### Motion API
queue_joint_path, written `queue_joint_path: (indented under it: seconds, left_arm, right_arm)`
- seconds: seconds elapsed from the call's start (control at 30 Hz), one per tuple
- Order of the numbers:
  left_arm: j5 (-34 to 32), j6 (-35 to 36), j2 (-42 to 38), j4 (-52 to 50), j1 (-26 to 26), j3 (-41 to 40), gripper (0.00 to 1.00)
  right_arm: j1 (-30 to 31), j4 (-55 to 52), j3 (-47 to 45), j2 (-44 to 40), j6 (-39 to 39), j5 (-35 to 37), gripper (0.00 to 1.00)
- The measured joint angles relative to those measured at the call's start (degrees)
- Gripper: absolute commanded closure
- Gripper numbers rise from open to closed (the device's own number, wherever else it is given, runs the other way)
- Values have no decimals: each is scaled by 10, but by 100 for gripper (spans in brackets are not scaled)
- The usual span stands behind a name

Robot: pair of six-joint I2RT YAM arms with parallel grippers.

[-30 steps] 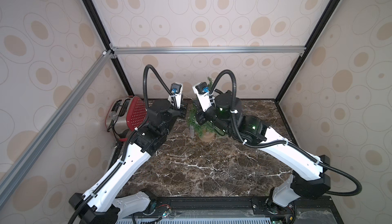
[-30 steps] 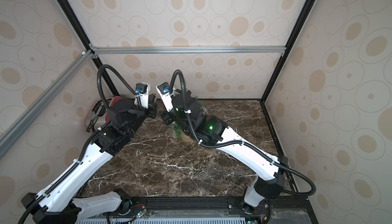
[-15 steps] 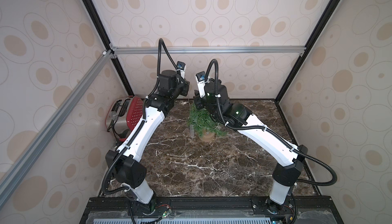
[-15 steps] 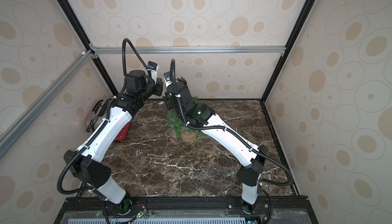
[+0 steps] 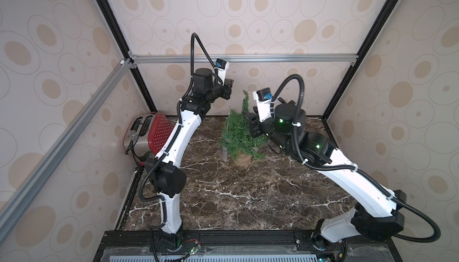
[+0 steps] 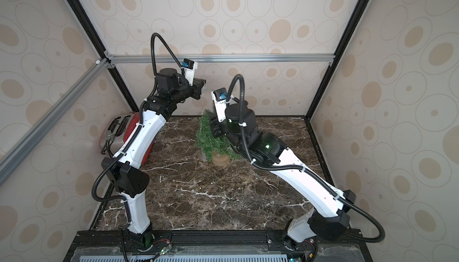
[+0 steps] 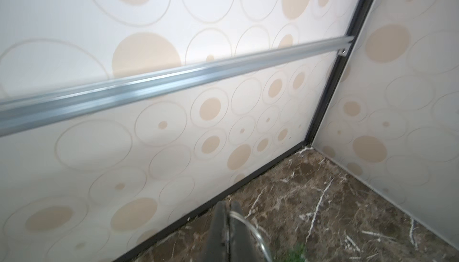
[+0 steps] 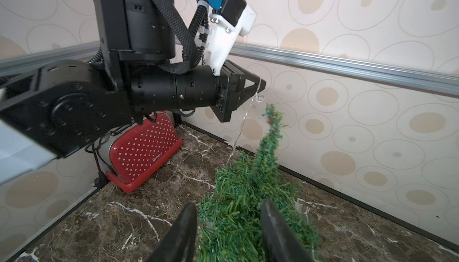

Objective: Wrap string light around the christmas tree
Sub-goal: Wrap the light string around the Christmas tree.

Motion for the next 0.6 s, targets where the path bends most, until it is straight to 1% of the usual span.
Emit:
queue_joint_path:
  seconds: [0.07, 0.17, 0.3, 0.5, 0.53, 0.57, 0.6]
  left_arm:
    - [24, -19, 27, 4, -2, 38, 100]
    - [53, -30, 60, 5, -9, 69, 100]
    - [85, -32, 91, 4, -30, 81, 100]
    - [134, -31, 109, -11, -58, 82, 100]
    - [144, -29, 110, -16, -62, 85, 95]
    - [154, -25, 112, -22, -66, 87, 82]
    - [160, -19, 112, -26, -68, 88, 77]
  right_arm:
    - [0, 5, -28, -36, 4, 11, 55]
    - [0, 7, -68, -81, 10, 34, 55]
    - [0, 7, -108, -118, 16, 69, 54]
    - [0, -1, -153, -148, 28, 112, 53]
    - [0, -1, -160, -152, 29, 119, 53]
    - [0, -2, -167, -156, 30, 126, 53]
    - [0, -3, -173, -159, 31, 133, 53]
